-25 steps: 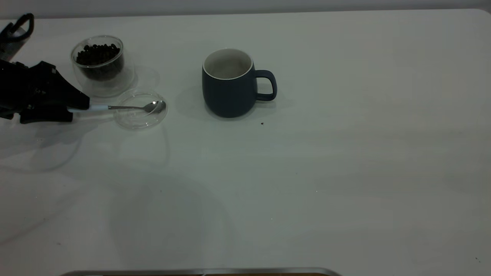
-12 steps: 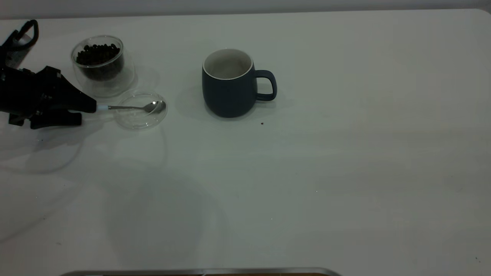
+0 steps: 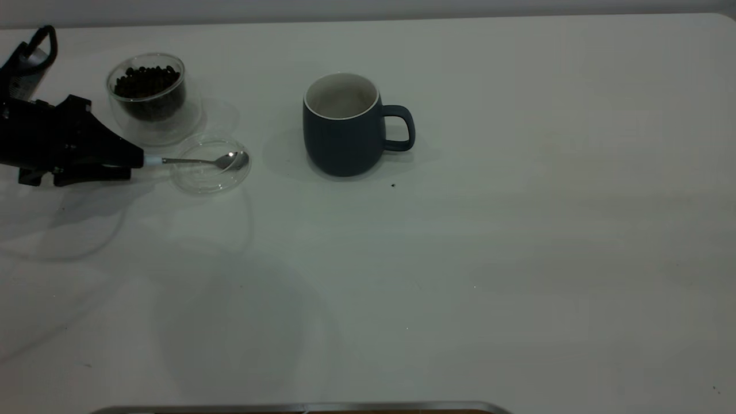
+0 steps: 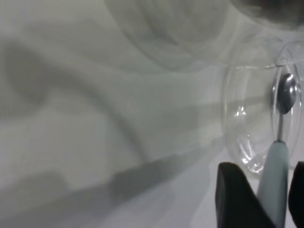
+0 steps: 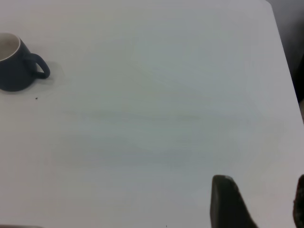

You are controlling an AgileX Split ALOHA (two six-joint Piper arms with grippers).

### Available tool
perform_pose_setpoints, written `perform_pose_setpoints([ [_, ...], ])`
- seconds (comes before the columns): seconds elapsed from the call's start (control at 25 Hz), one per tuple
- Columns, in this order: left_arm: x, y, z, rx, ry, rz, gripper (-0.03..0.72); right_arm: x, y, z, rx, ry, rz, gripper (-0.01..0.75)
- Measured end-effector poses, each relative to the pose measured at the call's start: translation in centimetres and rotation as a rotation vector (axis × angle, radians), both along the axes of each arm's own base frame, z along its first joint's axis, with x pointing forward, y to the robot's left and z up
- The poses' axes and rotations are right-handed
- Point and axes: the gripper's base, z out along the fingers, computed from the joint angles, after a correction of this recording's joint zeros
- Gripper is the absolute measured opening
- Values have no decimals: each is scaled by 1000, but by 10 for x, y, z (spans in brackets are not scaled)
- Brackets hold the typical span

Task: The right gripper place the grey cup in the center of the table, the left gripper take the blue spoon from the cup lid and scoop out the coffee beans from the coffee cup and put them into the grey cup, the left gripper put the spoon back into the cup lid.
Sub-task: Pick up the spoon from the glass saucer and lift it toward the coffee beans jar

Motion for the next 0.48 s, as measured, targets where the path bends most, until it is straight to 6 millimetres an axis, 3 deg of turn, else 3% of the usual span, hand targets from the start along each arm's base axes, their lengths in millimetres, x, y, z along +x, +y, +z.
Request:
perform_pose_setpoints([
  [0.32, 0, -4, 4, -63, -9, -16, 165, 0, 0, 0, -1, 0, 1, 375],
  [0.48, -1, -6, 6, -88, -12, -27, 147, 0, 0, 0, -1, 0, 1, 375],
])
